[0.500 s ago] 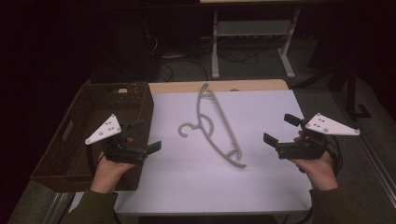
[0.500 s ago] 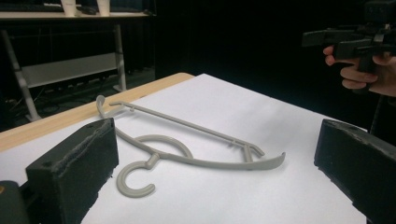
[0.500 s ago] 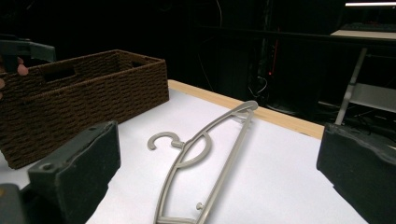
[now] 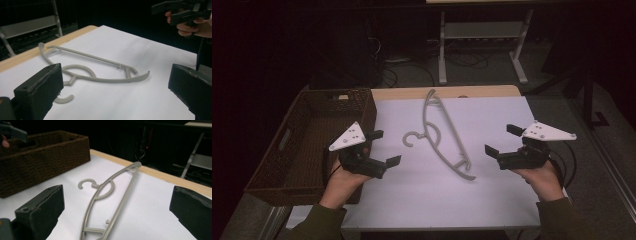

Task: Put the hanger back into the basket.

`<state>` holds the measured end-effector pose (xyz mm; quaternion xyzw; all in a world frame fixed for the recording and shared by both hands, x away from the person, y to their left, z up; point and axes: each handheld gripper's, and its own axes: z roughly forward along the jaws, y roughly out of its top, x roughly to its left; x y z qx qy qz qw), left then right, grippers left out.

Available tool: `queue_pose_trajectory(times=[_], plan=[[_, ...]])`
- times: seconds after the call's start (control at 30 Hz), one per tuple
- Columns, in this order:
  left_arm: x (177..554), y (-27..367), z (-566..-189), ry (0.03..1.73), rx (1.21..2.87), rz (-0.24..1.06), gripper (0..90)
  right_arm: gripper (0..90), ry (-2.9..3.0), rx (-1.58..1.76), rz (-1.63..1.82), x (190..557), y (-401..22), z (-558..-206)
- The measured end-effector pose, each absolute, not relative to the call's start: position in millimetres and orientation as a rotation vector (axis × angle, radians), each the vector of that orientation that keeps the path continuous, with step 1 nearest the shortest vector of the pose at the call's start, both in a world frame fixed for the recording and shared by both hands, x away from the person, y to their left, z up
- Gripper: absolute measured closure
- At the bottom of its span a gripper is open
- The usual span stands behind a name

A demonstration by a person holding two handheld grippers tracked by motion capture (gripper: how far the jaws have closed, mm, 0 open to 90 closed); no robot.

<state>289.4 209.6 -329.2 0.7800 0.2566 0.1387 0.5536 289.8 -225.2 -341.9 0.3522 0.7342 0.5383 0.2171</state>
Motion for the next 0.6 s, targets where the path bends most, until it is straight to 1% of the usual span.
queue_pose_trajectory(times=[0.17, 0.3, 0.37, 0.4, 0.43, 0.53, 0.57, 0.6], plan=[[292, 197, -341, 0.605, 1.873, 0.295, 0.0, 0.0, 2.086, 0.986, 1.455, 299, -213, -348], [293, 188, -352, 0.596, 1.896, 0.269, 0.0, 3.4, 2.131, 1.001, 1.42, 311, -202, -356], [293, 185, -357, 0.584, 1.91, 0.266, 0.0, 6.0, 2.155, 1.008, 1.4, 317, -197, -360], [293, 183, -359, 0.583, 1.913, 0.263, 0.0, 11.8, 2.184, 1.012, 1.379, 323, -191, -364], [293, 182, -363, 0.583, 1.918, 0.253, 0.0, 14.6, 2.197, 1.012, 1.371, 326, -189, -365], [293, 181, -367, 0.58, 1.919, 0.254, 0.0, 16.8, 2.221, 1.023, 1.354, 332, -182, -369], [293, 181, -368, 0.577, 1.918, 0.254, 0.0, 22.0, 2.255, 1.032, 1.345, 337, -176, -373], [293, 181, -370, 0.578, 1.918, 0.255, 0.0, 22.0, 2.255, 1.032, 1.345, 337, -176, -373]])
